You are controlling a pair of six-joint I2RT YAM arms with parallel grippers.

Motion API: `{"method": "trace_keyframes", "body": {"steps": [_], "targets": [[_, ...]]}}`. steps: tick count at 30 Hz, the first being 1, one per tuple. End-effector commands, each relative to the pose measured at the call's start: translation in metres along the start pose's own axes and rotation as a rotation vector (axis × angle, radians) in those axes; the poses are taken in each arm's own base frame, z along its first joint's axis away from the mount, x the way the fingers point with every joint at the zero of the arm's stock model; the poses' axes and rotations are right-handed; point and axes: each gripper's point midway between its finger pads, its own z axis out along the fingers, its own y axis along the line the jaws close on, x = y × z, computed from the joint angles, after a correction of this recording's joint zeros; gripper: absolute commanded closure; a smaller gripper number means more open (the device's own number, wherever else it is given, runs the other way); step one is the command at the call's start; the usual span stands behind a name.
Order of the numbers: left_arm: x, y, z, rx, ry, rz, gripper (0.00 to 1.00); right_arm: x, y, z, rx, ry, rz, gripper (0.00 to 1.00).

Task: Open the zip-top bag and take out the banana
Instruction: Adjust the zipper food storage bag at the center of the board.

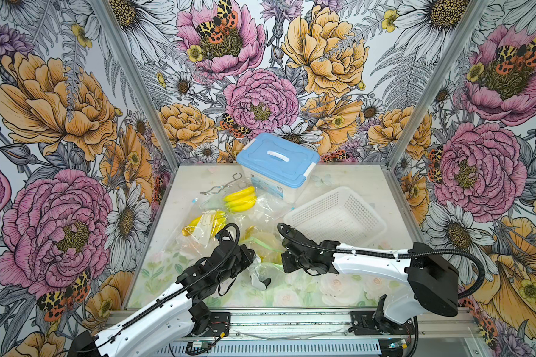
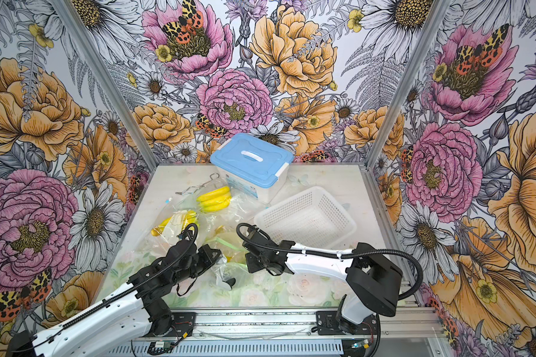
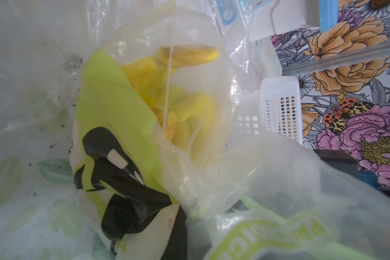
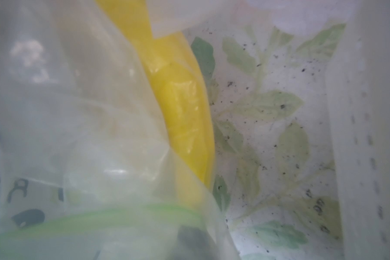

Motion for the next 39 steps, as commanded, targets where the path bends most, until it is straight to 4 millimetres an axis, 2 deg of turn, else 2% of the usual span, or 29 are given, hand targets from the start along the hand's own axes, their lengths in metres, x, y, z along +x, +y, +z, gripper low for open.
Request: {"method": "trace_keyframes", "body": {"steps": [1,6,8,9,11,14,17,21,25,29,32,35,39], "targets": [[-0.007,-0.01,-0.014,0.051,-0.034,-0.01,0.97,-0.041,0.02,-0.036,-0.053,-0.111,-0.011,1.0],[-0.006,-0.031,-0.031,0.112,-0.023,0.009,0.97,-0.059,0.076,-0.076,-0.298,-0.109,-0.054,1.0],[-0.003,-0.037,-0.033,0.119,-0.023,0.027,0.97,-0.058,0.084,-0.083,-0.339,-0.099,-0.057,1.0],[-0.002,-0.039,-0.033,0.119,-0.024,0.035,0.97,-0.056,0.087,-0.084,-0.356,-0.088,-0.061,0.96],[0.0,-0.04,-0.032,0.113,-0.025,0.044,0.97,-0.05,0.092,-0.08,-0.382,-0.054,-0.077,0.88],[0.002,-0.039,-0.03,0.105,-0.029,0.049,0.98,-0.039,0.104,-0.066,-0.42,0.023,-0.098,0.86],[0.001,-0.041,-0.031,0.115,-0.035,0.052,0.98,-0.033,0.113,-0.053,-0.436,0.077,-0.103,0.97],[-0.01,-0.045,-0.033,0.123,-0.09,0.046,0.98,-0.025,0.101,-0.032,-0.379,0.11,-0.073,1.0],[-0.01,-0.051,-0.029,0.138,-0.093,0.04,0.98,-0.017,0.107,-0.021,-0.379,0.153,-0.084,1.0],[-0.012,-0.061,-0.026,0.161,-0.096,0.036,0.98,-0.012,0.094,-0.003,-0.295,0.169,-0.076,1.0],[-0.01,-0.065,-0.025,0.178,-0.092,0.017,0.99,-0.026,0.067,0.012,-0.143,0.089,-0.036,1.0],[-0.006,-0.066,-0.03,0.197,-0.09,0.003,1.0,-0.05,0.029,0.024,0.031,-0.013,0.01,1.0],[0.003,-0.055,-0.039,0.196,-0.094,-0.02,1.0,-0.101,-0.002,0.027,0.172,-0.147,0.032,1.0]]}}
